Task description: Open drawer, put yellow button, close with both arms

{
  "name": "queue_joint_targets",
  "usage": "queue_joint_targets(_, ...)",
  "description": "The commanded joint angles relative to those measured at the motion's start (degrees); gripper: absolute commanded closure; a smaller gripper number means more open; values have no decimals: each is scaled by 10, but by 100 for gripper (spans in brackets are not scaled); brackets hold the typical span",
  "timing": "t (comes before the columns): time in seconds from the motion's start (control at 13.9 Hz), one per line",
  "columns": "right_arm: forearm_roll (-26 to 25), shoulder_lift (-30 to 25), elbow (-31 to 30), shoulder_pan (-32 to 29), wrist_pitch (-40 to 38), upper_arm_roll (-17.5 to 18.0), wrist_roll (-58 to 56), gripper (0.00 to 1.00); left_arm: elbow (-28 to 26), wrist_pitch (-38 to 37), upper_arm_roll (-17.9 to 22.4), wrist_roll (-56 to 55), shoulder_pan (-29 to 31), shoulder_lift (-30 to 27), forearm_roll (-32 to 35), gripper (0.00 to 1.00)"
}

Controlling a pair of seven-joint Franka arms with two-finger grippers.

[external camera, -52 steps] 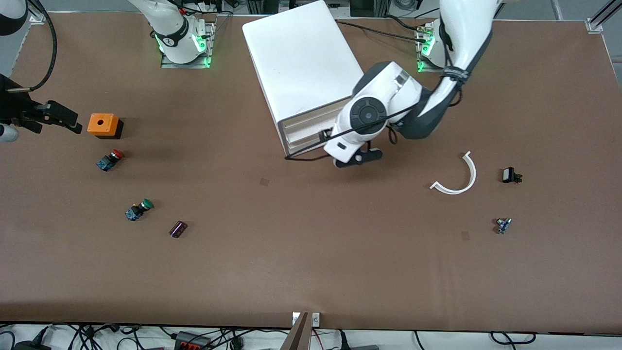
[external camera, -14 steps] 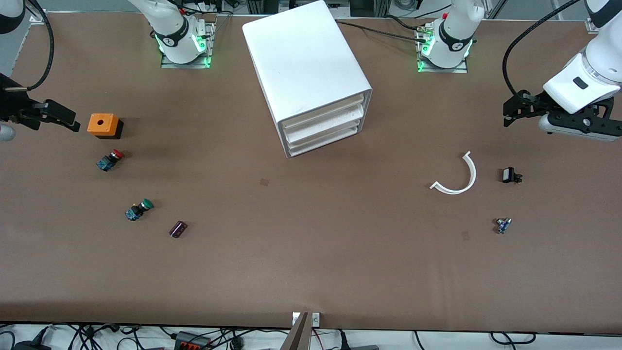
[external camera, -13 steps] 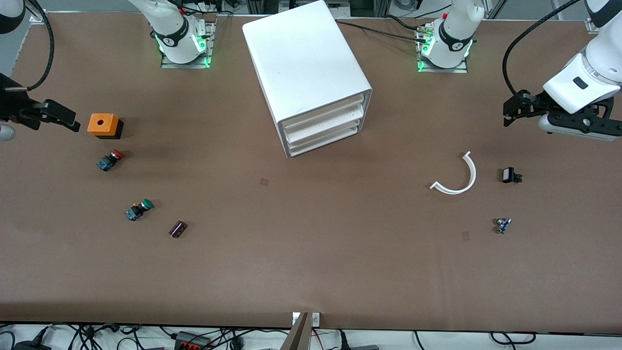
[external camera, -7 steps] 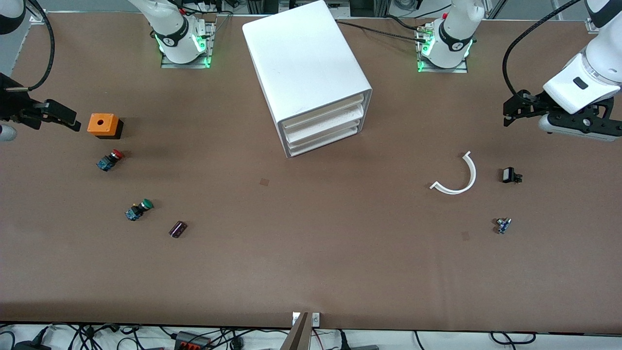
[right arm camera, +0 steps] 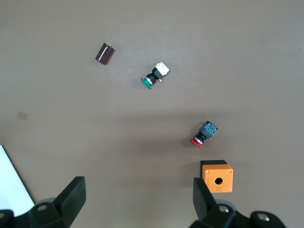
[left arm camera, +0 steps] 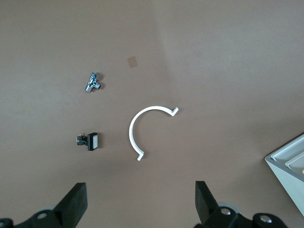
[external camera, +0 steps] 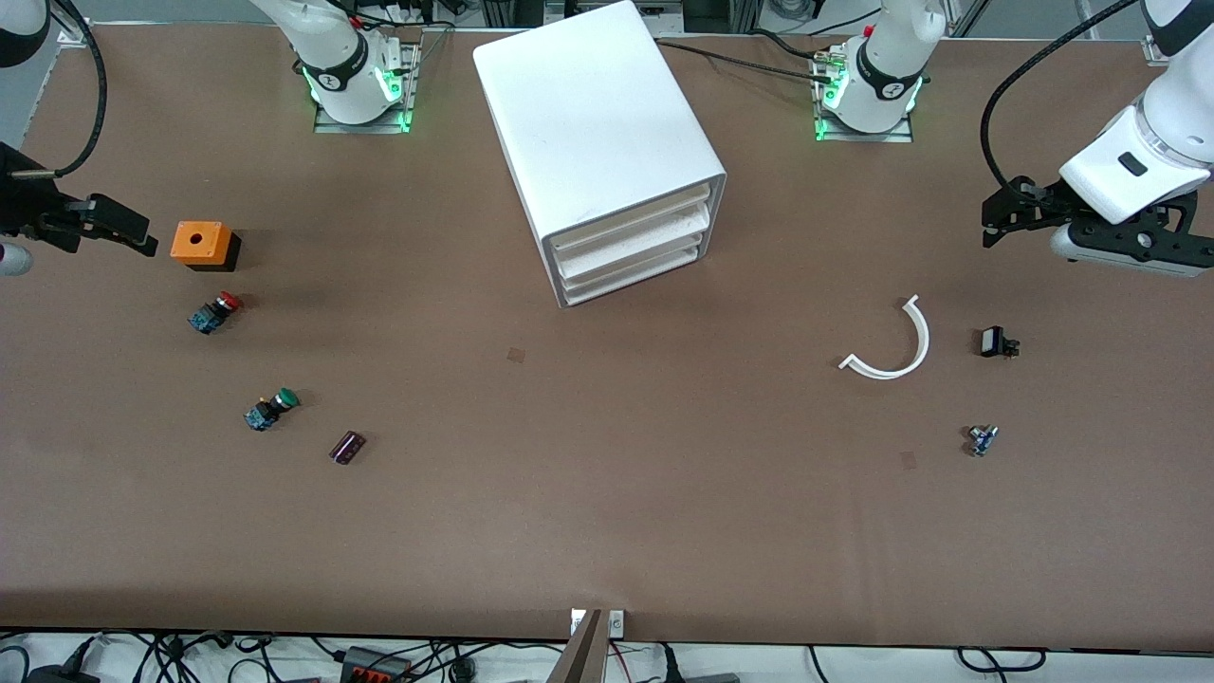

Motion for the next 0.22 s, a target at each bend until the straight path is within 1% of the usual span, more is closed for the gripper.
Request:
queue_joint_targets(0.0,-9,-5,-1,0,-4,0,4,0,18,-14,-1,6,2,8,-10,0)
queue_joint_targets(0.14,-9,-5,-3,0,-6,0,4,0,19,-13,-1,6,2,8,-10,0)
